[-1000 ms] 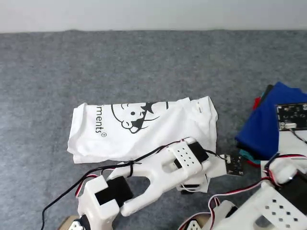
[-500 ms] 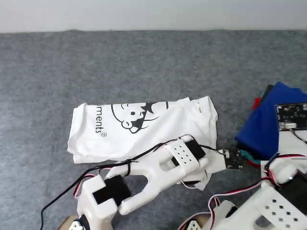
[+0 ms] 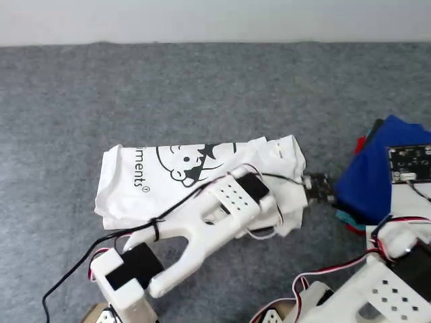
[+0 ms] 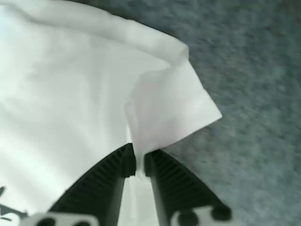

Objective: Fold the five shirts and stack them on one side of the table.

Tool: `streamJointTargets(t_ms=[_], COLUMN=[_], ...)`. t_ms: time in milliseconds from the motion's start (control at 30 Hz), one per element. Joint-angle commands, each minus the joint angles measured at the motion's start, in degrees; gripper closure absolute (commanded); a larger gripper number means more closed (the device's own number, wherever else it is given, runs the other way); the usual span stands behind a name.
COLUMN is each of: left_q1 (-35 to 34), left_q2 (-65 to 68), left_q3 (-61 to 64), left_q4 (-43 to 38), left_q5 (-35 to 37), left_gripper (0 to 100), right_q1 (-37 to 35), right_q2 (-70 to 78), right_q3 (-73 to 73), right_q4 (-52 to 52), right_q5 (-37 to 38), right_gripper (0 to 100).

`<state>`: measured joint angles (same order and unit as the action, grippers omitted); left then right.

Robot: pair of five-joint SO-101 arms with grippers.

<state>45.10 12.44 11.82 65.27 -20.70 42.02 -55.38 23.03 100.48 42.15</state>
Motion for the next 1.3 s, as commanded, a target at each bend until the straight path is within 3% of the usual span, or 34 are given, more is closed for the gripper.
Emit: streamJointTargets(t_ms=[0, 300, 500, 767, 1100, 1267], left_q1=[-2.7, -7.1, -9.7, -10.7, -8.5, -5.7], left_q2=[-1.1, 7.7, 8.3, 10.4, 2.4, -0.4], left_q3=[-2.4, -9.5, -13.0, -12.9, -16.8, -16.6], left_q4=[-4.4, -5.5, -5.8, -5.4, 10.5, 14.8], left_q5=[-0.4, -0.3, -0.4, -2.0, -2.5, -2.5], left_gripper=[98, 98, 86, 85, 95, 97], right_q1=[0.5, 0.5, 0.5, 0.5, 0.2, 0.2], right_q2=[-0.9, -0.9, -0.9, -0.9, -0.9, -0.9], right_q3=[-0.1, -0.1, -0.1, -0.1, -0.1, -0.1], right_q4=[2.2, 2.2, 2.4, 2.4, 2.4, 2.3], right_q5=[0.4, 0.4, 0.4, 0.4, 0.4, 0.4], right_gripper=[90.2, 90.2, 90.2, 90.2, 89.9, 89.9])
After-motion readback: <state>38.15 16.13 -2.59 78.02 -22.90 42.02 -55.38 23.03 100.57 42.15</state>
